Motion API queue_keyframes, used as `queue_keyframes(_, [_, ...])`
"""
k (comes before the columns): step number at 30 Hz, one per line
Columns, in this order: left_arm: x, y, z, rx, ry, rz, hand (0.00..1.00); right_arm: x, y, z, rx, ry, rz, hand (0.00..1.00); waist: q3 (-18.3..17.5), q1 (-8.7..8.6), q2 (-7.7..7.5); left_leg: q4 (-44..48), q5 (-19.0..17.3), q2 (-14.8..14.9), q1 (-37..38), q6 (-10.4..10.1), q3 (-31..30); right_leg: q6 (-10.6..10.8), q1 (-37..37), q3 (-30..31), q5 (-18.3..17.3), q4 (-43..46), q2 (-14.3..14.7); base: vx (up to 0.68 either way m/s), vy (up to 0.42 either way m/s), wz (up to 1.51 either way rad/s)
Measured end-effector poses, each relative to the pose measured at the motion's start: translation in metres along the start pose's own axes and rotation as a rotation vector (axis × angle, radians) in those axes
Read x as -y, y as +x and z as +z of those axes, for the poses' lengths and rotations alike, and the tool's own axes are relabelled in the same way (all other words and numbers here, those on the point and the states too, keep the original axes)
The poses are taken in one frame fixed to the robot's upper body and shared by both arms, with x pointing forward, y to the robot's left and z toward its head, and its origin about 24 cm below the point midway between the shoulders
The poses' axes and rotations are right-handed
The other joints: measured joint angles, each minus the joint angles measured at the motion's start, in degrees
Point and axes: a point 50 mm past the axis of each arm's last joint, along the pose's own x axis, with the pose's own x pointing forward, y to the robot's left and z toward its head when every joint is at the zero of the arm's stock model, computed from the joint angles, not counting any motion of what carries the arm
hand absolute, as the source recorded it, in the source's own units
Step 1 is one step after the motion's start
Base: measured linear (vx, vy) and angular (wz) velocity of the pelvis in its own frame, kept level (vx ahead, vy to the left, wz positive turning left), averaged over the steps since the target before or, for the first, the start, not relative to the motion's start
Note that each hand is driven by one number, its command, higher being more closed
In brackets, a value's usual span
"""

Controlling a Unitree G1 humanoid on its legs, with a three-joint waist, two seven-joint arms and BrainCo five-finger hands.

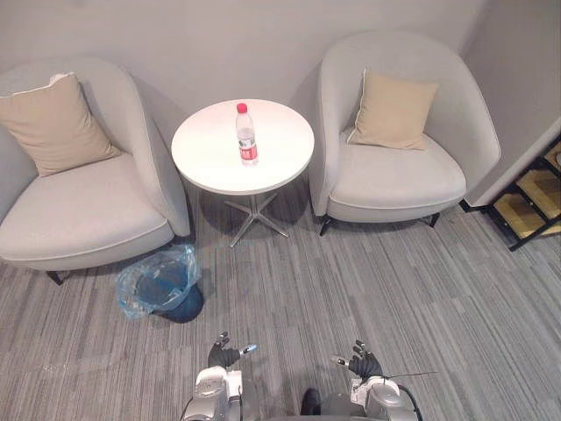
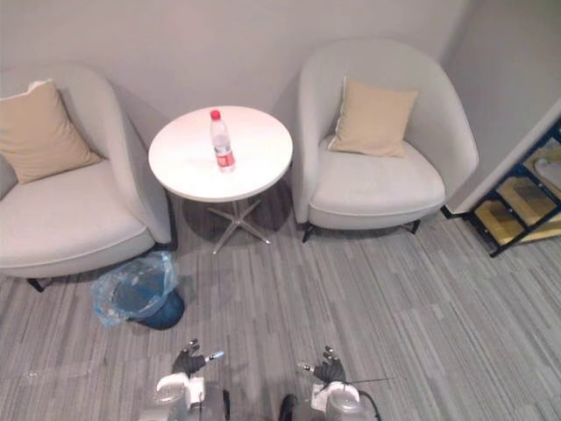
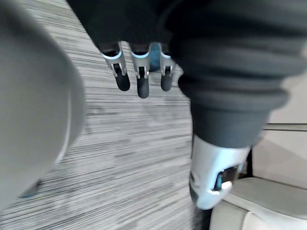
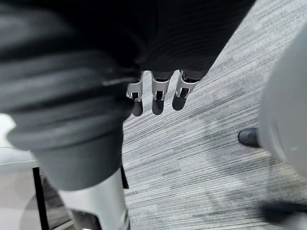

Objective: Gather rubbish on tea table into small bin, then transfer packed bag to large trash can.

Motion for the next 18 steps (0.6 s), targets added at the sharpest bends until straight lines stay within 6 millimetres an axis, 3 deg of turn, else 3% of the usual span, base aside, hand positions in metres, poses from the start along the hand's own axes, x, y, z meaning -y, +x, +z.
queue_keyframes(1, [0.002,0.0,0.001,0.003,0.007,-0.006,0.0,0.001,0.0,0.0,-0.001,-0.001,-0.002,0.0,-0.1,0.21,0.26,-6.4,2.8,-0.7,0.1,-0.2,-0.1,0.5,1.0,0.5,-0.1,-1.2,0.0,0.43,0.152,-0.4])
queue_keyframes(2, [0.002,0.0,0.001,0.003,0.018,-0.013,0.0,0.001,0.0,-0.002,-0.009,-0.005,-0.002,0.0,-0.2,1.32,0.46,-12.6,11.4,-1.2,0.7,0.3,0.1,1.8,2.8,2.0,-0.6,-2.9,-0.1,0.55,0.198,-0.5])
queue_keyframes(3, [0.001,0.001,0.002,0.009,0.025,-0.012,0.0,-0.001,0.0,-0.003,-0.016,-0.007,0.003,0.0,-0.7,2.07,-0.54,-13.6,13.2,-2.4,1.8,2.3,1.4,2.5,3.7,3.4,-1.0,-3.7,-1.0,0.58,0.205,-0.42])
queue_keyframes(4, [-0.002,0.002,0.003,0.014,0.032,-0.006,0.0,-0.005,0.0,-0.001,-0.011,-0.009,0.014,0.0,-1.0,1.89,-1.64,-12.9,10.9,-3.8,1.7,3.8,1.5,2.9,3.2,3.7,-1.3,-2.4,-2.5,0.57,0.19,-0.16])
queue_keyframes(6, [-0.005,0.002,0.004,0.018,0.036,-0.001,0.0,-0.003,0.0,-0.004,-0.019,-0.011,0.013,0.0,-1.0,2.15,-2.0,-11.4,8.9,-4.4,3.0,4.9,2.4,4.8,1.2,4.6,-2.5,5.4,-3.9,0.43,0.167,0.01])
queue_keyframes(7, [-0.004,0.002,0.002,0.008,0.042,-0.005,0.0,-0.003,-0.001,-0.005,-0.019,-0.016,0.014,0.0,-1.0,2.07,-2.05,-11.3,6.7,-5.1,5.6,5.4,2.8,6.5,-2.6,6.0,-2.9,17.8,-4.7,0.6,0.215,0.05])
queue_keyframes(8, [-0.009,0.002,-0.003,-0.018,0.074,-0.005,0.0,-0.002,-0.002,-0.01,-0.032,-0.018,0.019,0.0,-1.0,1.69,-2.6,-11.7,3.8,-6.9,11.1,6.2,2.1,12.6,-9.6,8.1,2.1,38.9,-6.7,0.69,0.216,0.27])
queue_keyframes(9, [-0.01,0.002,-0.008,-0.041,0.094,-0.008,0.0,-0.001,-0.004,-0.011,-0.025,-0.014,0.019,0.0,-1.2,1.22,-2.85,-11.8,2.1,-8.0,14.6,6.4,0.9,11.6,-13.0,6.5,2.0,48.8,-8.9,0.61,0.152,0.54])
queue_keyframes(11, [-0.012,0.001,-0.012,-0.061,0.098,-0.005,0.0,-0.001,-0.004,-0.01,-0.02,-0.015,0.023,0.0,-1.4,0.41,-3.05,-13.2,1.4,-8.5,19.0,6.4,-0.9,8.8,-17.2,1.4,0.2,52.9,-12.0,0.5,0.037,0.64])
queue_keyframes(12, [-0.012,0.001,-0.013,-0.065,0.097,-0.004,0.0,-0.001,-0.003,-0.008,-0.014,-0.014,0.024,0.0,-1.2,0.36,-3.04,-15.2,1.4,-7.9,22.0,6.5,-2.6,8.1,-18.2,-1.2,-1.5,50.2,-12.3,0.57,-0.03,0.78])
queue_keyframes(13, [-0.013,0.0,-0.015,-0.073,0.094,-0.001,0.0,0.001,-0.003,-0.007,-0.013,-0.008,0.017,0.0,-0.9,0.14,-2.48,-17.0,1.4,-6.2,25.1,6.4,-4.7,7.5,-19.0,-3.1,-3.2,41.7,-10.7,0.56,-0.121,0.94])
queue_keyframes(14, [-0.015,0.0,-0.016,-0.076,0.092,0.008,0.0,0.0,-0.002,-0.006,-0.01,-0.009,0.02,0.0,-0.9,-0.06,-2.42,-17.6,1.4,-4.7,26.8,6.4,-6.9,7.6,-19.8,-0.8,-3.1,30.9,-7.5,0.47,-0.143,0.82])
queue_keyframes(15, [-0.015,0.0,-0.017,-0.078,0.092,0.008,0.0,0.0,-0.002,-0.005,-0.009,-0.008,0.02,0.0,-0.9,-0.24,-2.4,-17.6,1.2,-4.4,27.0,6.2,-7.6,7.7,-19.8,0.5,-2.4,27.6,-6.5,0.45,-0.202,0.84])
queue_keyframes(16, [-0.016,-0.002,-0.02,-0.087,0.091,0.011,0.0,0.0,-0.002,-0.005,-0.009,-0.009,0.019,0.0,-1.0,-0.95,-2.6,-17.4,0.2,-4.0,27.5,5.5,-9.8,7.7,-19.4,3.9,0.5,19.2,-4.6,0.38,-0.216,0.88])
queue_keyframes(17, [-0.02,-0.002,-0.021,-0.088,0.096,0.019,0.0,0.0,-0.002,-0.008,-0.022,-0.01,0.016,0.0,-1.5,-1.19,-3.8,-16.8,-2.3,-4.7,27.9,3.8,-12.2,5.6,-19.5,6.3,8.0,12.3,-3.7,0.46,-0.307,0.92])
queue_keyframes(18, [-0.023,-0.001,-0.02,-0.086,0.096,0.027,0.0,0.001,-0.003,-0.01,-0.028,-0.009,0.016,0.0,-1.6,-1.14,-5.4,-16.2,-4.0,-5.4,28.1,3.1,-13.3,4.5,-19.6,6.5,9.6,11.7,-3.9,0.37,-0.276,0.58])
